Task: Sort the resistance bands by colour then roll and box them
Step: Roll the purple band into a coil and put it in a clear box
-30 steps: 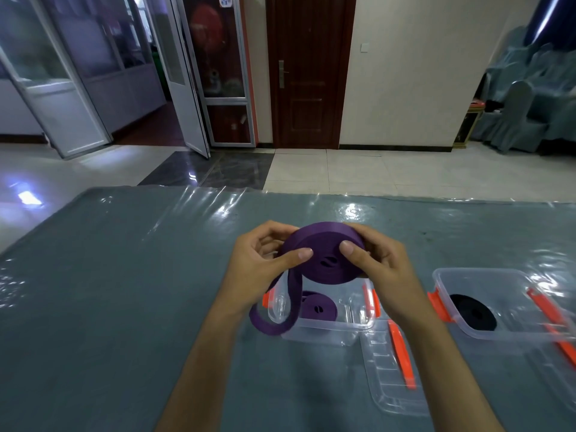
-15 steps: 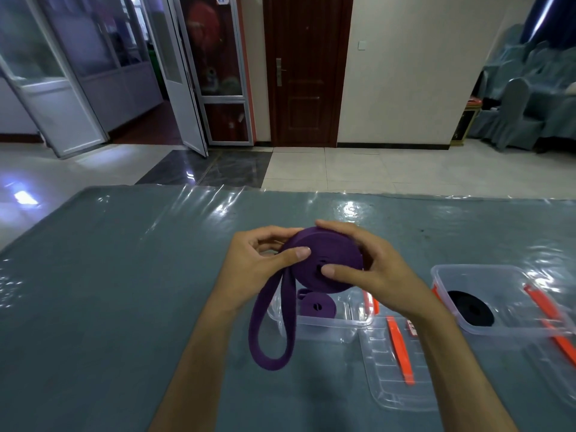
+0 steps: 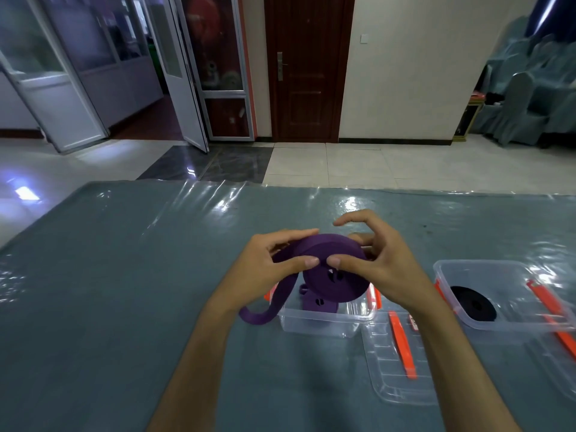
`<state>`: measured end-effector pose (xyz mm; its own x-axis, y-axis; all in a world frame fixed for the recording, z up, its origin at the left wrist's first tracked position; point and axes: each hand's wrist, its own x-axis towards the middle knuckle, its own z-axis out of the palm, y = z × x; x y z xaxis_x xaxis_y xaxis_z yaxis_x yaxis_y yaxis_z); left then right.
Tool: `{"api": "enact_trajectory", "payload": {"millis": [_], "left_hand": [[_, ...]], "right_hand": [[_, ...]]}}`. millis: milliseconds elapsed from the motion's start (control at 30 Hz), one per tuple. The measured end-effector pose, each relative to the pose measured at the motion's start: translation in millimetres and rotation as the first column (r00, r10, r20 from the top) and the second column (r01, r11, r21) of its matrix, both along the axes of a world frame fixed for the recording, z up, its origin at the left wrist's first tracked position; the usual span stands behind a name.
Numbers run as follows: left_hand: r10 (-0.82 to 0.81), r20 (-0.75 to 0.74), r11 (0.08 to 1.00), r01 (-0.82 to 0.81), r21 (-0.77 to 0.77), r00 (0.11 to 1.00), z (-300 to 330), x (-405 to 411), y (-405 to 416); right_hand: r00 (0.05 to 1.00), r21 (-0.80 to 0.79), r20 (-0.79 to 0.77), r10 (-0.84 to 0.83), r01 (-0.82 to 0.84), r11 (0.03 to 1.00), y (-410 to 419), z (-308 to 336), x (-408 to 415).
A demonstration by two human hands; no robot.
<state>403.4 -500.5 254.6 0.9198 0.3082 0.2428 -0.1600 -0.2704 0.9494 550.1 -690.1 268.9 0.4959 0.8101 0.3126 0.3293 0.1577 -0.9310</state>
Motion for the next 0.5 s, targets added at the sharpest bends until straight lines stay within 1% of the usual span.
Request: {"api": "enact_trajectory", "payload": {"millis": [67, 133, 167, 233, 300, 367, 400, 467, 500], "left_hand": [[0.027, -0.022, 0.999, -0.026, 0.043, 0.999, -6, 0, 1], [0.089, -0.082, 0.988, -0.078, 0.132, 0.993, -17, -2, 6], [0.131, -0.130, 0.983, -0.111, 0.148, 0.983, -25, -5, 10], [0.200, -0.224, 0.979, -0.183, 0.093, 0.954, -43, -12, 19], [0.232, -0.309, 0.972, -0.231, 0.041, 0.922, -65, -17, 29], [0.213, -0.417, 0.974, -0.226, 0.019, 0.884, -85, -19, 36], [0.182, -0.447, 0.975, -0.221, -0.037, 0.876, -93, -20, 38], [0.103, -0.428, 0.954, -0.211, -0.213, 0.898, -102, -20, 35], [0.085, -0.411, 0.939, -0.211, -0.272, 0.908, -104, -19, 32]], "right_hand": [[0.999, 0.039, 0.038, -0.031, 0.029, 0.999, -1, -1, 0], [0.996, 0.093, 0.022, -0.082, 0.079, 0.992, -3, -2, 0], [0.994, 0.112, -0.004, -0.109, 0.108, 0.988, -4, -2, 0], [0.984, 0.133, -0.042, -0.171, 0.175, 0.976, -7, -3, 1], [0.974, 0.145, -0.054, -0.220, 0.226, 0.963, -10, -5, 4], [0.965, 0.148, -0.075, -0.252, 0.261, 0.954, -10, -6, 4], [0.961, 0.148, -0.082, -0.266, 0.275, 0.950, -10, -6, 4], [0.956, 0.148, -0.086, -0.282, 0.292, 0.945, -10, -5, 4], [0.955, 0.149, -0.088, -0.282, 0.293, 0.945, -11, -5, 4]]}}
